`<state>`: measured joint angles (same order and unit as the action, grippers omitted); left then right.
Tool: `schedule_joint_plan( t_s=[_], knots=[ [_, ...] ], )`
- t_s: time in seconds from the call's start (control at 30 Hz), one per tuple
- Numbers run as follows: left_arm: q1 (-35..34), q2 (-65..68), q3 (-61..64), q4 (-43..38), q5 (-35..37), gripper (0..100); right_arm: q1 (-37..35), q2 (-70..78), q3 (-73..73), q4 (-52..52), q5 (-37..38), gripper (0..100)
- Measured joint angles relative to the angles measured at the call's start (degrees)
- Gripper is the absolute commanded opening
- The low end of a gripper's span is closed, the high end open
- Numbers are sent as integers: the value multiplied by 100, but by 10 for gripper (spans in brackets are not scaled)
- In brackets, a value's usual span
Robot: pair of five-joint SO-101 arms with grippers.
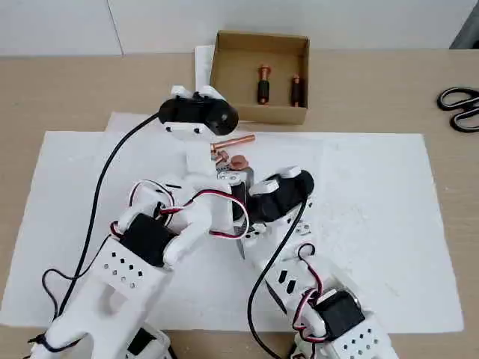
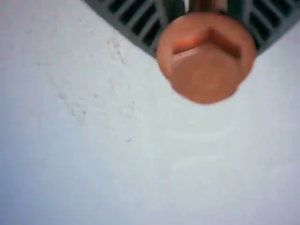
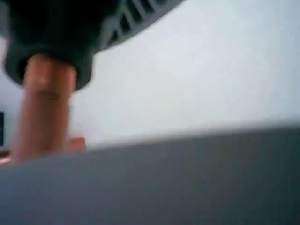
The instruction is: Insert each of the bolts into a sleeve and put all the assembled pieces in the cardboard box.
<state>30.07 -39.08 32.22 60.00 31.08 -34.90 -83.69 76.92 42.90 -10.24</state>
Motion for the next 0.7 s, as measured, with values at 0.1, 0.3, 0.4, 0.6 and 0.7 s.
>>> schedule_joint_plan(
  t_s=[0.1, 0.3, 0.4, 0.6, 0.7],
  knots=[
    [26, 9, 0, 123, 0, 6, -9, 0, 0, 0, 0, 4],
    [26, 9, 0, 141, 0, 6, -9, 0, 0, 0, -9, 4],
    [26, 9, 0, 141, 0, 7, -9, 0, 0, 0, -9, 4],
    [26, 9, 0, 141, 0, 8, -9, 0, 0, 0, -9, 4],
    [26, 9, 0, 141, 0, 8, -9, 0, 0, 0, -9, 4]
  ],
)
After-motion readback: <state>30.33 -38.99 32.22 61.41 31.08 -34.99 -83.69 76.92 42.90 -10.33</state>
